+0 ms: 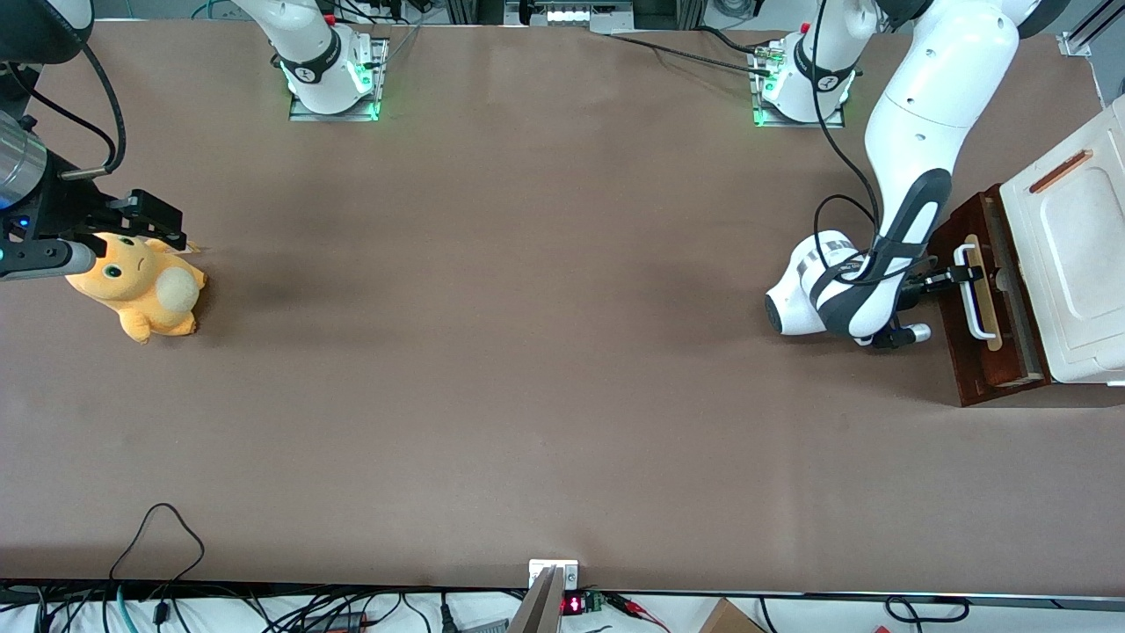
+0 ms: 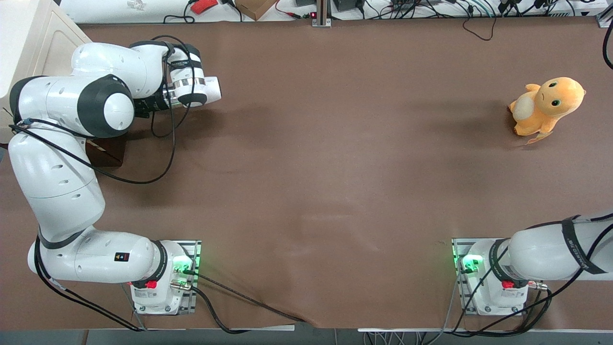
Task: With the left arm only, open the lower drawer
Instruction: 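Pull the gripped handle away from the cabinet, sliding the drawer out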
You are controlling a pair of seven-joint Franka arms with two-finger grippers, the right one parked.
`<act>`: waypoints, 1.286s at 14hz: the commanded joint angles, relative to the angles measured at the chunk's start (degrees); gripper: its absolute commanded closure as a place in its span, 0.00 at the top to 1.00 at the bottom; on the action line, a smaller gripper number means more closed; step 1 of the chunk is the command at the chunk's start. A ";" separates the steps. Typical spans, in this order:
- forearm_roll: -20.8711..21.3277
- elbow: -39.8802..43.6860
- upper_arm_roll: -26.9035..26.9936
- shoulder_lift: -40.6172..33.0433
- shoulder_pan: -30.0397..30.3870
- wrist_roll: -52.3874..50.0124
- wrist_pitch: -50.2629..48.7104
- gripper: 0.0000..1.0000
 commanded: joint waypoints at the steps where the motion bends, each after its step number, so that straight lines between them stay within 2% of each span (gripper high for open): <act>1: -1.22 -0.30 0.12 -0.28 -1.56 -0.39 -2.29 0.18; 18: -5.35 0.05 0.21 0.07 -5.78 -1.09 -3.26 0.18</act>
